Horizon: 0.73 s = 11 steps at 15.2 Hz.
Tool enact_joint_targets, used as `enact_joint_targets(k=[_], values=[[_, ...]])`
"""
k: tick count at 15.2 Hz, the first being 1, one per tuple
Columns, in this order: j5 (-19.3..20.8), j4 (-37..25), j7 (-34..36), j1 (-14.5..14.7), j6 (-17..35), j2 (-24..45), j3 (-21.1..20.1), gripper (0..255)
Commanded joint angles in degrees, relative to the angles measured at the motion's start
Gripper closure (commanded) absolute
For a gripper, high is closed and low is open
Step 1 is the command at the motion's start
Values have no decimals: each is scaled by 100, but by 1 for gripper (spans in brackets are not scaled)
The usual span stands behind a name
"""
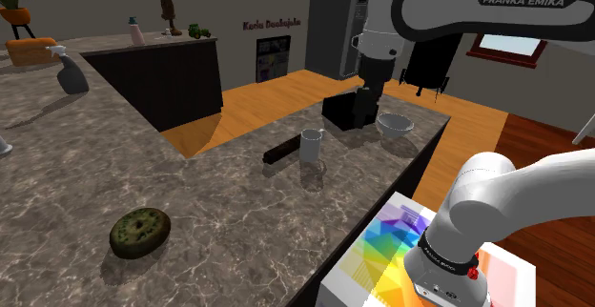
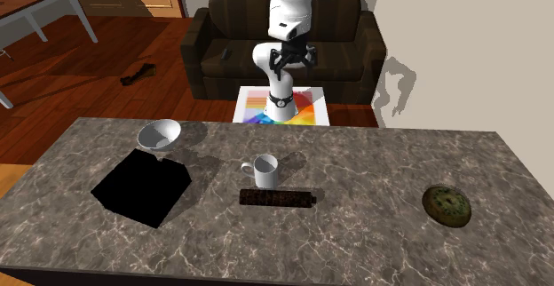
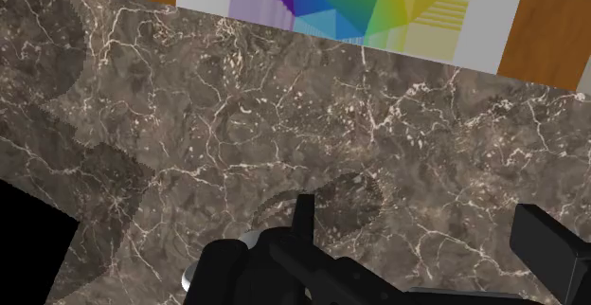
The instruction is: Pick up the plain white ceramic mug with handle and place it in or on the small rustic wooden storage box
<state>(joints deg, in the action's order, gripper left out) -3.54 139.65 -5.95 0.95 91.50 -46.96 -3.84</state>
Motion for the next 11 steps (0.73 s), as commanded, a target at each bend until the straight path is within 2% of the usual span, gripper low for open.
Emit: enact_joint_targets(k=[1,11], values=[[0,0,0,0,0,0,0,0],[334,-480,-308,-165,1378,2239,79,0]])
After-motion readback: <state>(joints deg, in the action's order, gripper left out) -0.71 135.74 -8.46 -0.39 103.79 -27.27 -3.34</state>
